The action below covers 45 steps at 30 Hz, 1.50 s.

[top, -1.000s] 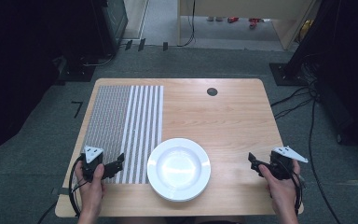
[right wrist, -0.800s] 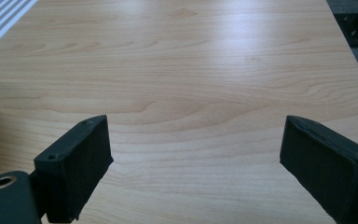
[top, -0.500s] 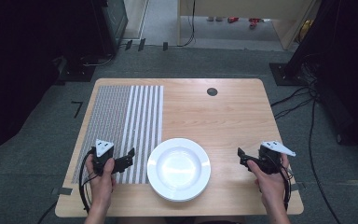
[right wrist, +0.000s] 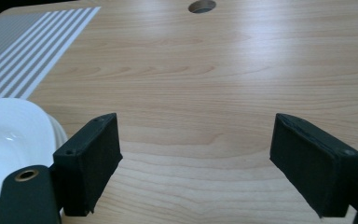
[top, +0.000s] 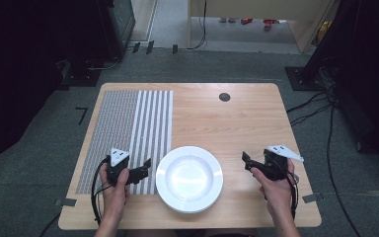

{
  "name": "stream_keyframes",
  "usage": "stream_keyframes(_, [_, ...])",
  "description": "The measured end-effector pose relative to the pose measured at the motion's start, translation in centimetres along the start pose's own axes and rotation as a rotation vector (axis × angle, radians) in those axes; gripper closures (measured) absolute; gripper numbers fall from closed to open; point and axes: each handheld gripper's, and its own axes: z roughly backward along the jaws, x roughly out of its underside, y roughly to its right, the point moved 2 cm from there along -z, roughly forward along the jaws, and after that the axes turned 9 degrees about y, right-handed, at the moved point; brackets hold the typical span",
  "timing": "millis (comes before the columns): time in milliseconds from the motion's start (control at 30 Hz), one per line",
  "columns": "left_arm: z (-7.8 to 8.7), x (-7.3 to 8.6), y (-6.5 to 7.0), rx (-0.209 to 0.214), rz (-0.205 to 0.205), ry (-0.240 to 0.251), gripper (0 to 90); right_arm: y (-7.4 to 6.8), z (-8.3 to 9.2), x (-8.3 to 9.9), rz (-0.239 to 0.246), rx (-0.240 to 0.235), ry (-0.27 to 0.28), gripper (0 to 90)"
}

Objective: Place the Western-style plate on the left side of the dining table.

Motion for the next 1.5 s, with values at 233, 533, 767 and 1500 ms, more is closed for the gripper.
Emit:
stream_keyframes(233, [0.2, 0.0, 1.0, 0.035, -0.004, 0.005, 17.1, -1.7, -0.1, 0.3, -0.027, -0.049, -0.004, 22.6])
stream_keyframes(533, [0.1, 0.2, 2.6, 0.092, -0.005, -0.023, 15.9, -3.0, -0.1, 0.8, -0.050, -0.143, -0.006, 43.5])
stream_keyframes(767, [-0.4, 0.7, 4.3, 0.154, -0.008, -0.066, 27.1, -4.2, -0.5, 1.8, -0.051, -0.166, -0.009, 55.5])
stream_keyframes(1500, [-1.0, 1.9, 4.9, 0.163, 0.012, -0.126, 56.4, -6.3, -0.5, 5.3, -0.185, -0.227, -0.036, 73.5])
